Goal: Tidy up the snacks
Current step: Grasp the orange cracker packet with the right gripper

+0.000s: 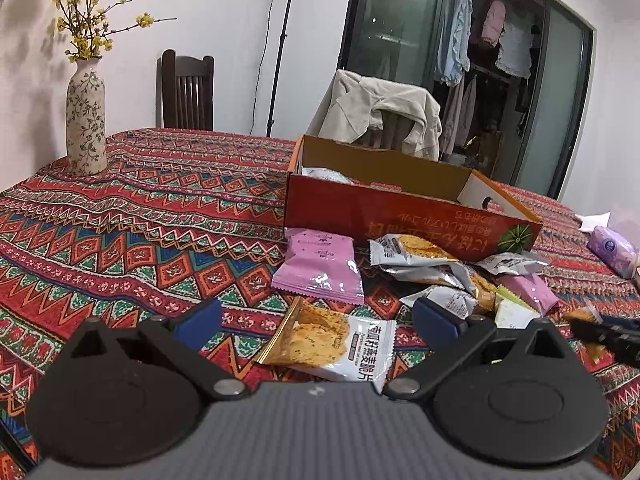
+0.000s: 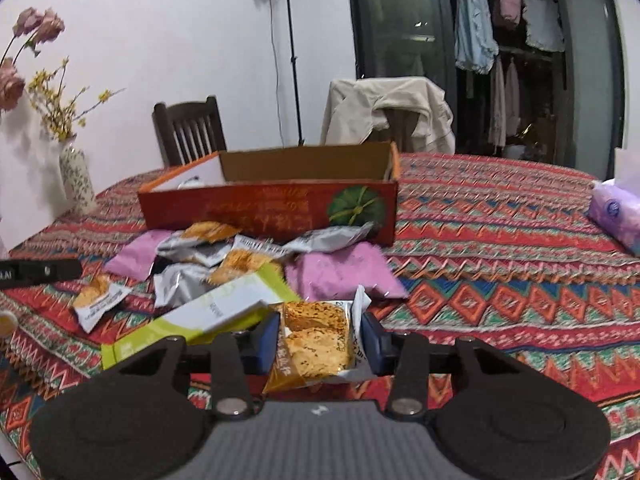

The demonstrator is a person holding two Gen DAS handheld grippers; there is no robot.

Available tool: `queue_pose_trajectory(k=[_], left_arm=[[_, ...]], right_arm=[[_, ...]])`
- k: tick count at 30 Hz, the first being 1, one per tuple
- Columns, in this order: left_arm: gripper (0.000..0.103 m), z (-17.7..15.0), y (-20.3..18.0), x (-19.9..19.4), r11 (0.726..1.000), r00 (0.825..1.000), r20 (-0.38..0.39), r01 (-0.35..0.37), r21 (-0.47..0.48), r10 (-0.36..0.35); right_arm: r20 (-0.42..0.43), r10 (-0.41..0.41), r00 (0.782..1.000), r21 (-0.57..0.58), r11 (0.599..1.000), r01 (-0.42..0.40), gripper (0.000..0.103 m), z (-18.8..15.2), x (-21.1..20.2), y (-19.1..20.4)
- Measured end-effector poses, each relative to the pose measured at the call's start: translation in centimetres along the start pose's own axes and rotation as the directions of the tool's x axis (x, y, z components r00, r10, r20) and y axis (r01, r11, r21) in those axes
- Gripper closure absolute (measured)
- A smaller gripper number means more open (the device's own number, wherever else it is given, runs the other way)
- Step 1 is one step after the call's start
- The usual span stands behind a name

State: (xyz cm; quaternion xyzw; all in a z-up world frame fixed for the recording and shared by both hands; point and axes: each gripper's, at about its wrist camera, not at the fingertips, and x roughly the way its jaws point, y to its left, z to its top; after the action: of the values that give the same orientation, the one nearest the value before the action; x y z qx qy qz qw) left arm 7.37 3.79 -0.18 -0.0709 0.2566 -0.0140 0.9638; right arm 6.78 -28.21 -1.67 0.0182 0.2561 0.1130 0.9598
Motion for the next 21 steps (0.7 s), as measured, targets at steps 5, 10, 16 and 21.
queue_pose_trajectory(k=[5,10,16,21], left_arm=[[0.000,-0.2,-0.4,0.6,0.999,0.998,-0.052,-0.019,0.029,0.020],[0.000,-0.3,-0.9,1.8,0.998,0.994,-0.103,-0.035,0.056,0.041],[0.000,-0.2,-1.5,4.3,0.995,0.979,-0.195,-0.044,0.085,0.060],[0.000,-0.3,-1.8,5.4,0.991,0.973,-0.210,-0.079,0.104,0.099]], right_arm=[[0.022,-0.003,1.000,0.006,1.000,0.003,0.060,0.2,-0.4,-0.4],[0.023,0.011,1.000,0.003,1.000,-0.011,0.060,0.0,-0.3,-0.1],[0.026,0.014,1.000,0.007,1.000,-0.014,0.060,0.0,-0.3,-0.1],[0.027,0.015,1.000,0.006,1.000,-0.015,0.060,-0.1,-0.3,-0.2]])
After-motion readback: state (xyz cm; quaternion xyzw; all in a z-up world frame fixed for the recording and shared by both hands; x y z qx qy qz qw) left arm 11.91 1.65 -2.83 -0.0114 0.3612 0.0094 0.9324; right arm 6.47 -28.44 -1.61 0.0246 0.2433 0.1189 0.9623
